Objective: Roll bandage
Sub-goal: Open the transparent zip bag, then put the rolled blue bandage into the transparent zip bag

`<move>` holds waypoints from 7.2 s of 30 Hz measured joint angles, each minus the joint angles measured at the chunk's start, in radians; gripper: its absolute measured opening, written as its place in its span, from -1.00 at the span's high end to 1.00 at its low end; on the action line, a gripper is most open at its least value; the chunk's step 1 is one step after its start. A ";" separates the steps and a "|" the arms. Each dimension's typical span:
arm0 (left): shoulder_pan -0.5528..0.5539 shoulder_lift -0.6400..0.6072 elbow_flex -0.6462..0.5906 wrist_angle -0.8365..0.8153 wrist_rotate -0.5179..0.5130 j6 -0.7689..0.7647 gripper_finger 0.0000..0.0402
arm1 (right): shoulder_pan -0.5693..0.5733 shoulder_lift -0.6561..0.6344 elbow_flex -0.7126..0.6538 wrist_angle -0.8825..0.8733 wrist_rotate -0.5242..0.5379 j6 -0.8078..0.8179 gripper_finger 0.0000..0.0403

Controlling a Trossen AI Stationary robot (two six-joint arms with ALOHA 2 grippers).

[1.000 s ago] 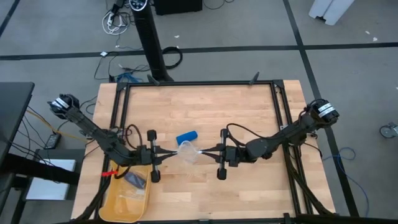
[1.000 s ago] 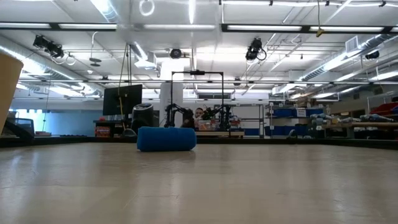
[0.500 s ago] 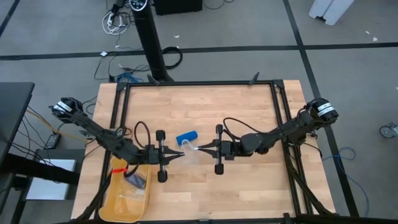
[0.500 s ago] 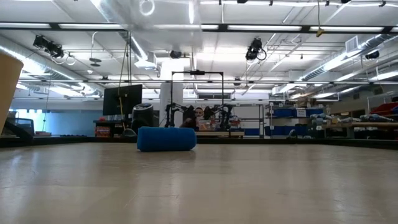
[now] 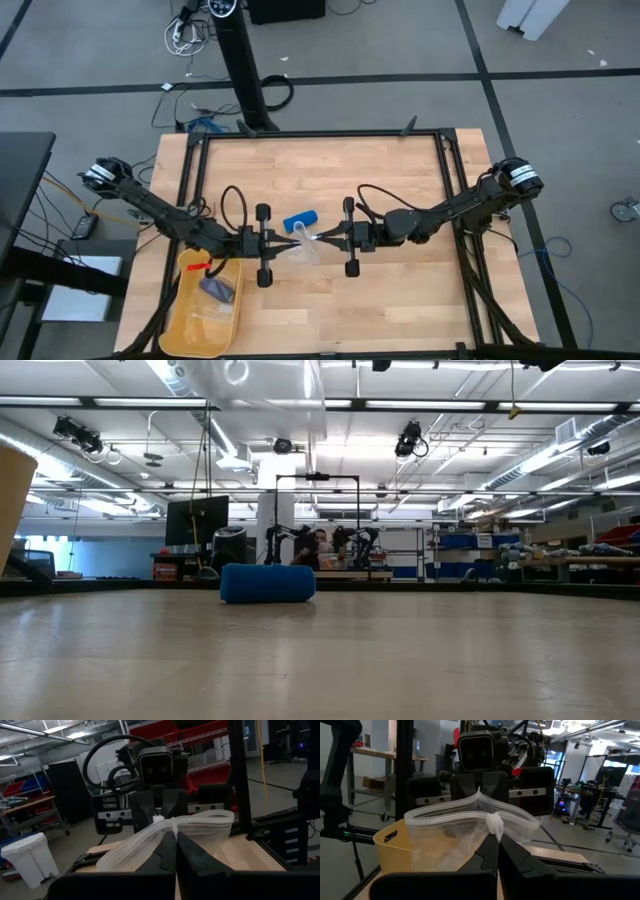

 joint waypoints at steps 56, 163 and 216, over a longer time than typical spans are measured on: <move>-0.070 -0.114 0.000 -0.640 -0.554 0.099 1.00 | 0.000 0.014 0.001 -0.496 0.207 0.211 0.24; -0.047 -0.100 -0.001 -0.711 -0.355 -0.333 1.00 | -0.152 0.358 0.647 -1.123 0.242 0.004 0.71; -0.022 0.012 0.000 -0.500 -0.277 -0.289 1.00 | -0.072 0.338 0.637 -1.112 0.048 0.069 -0.10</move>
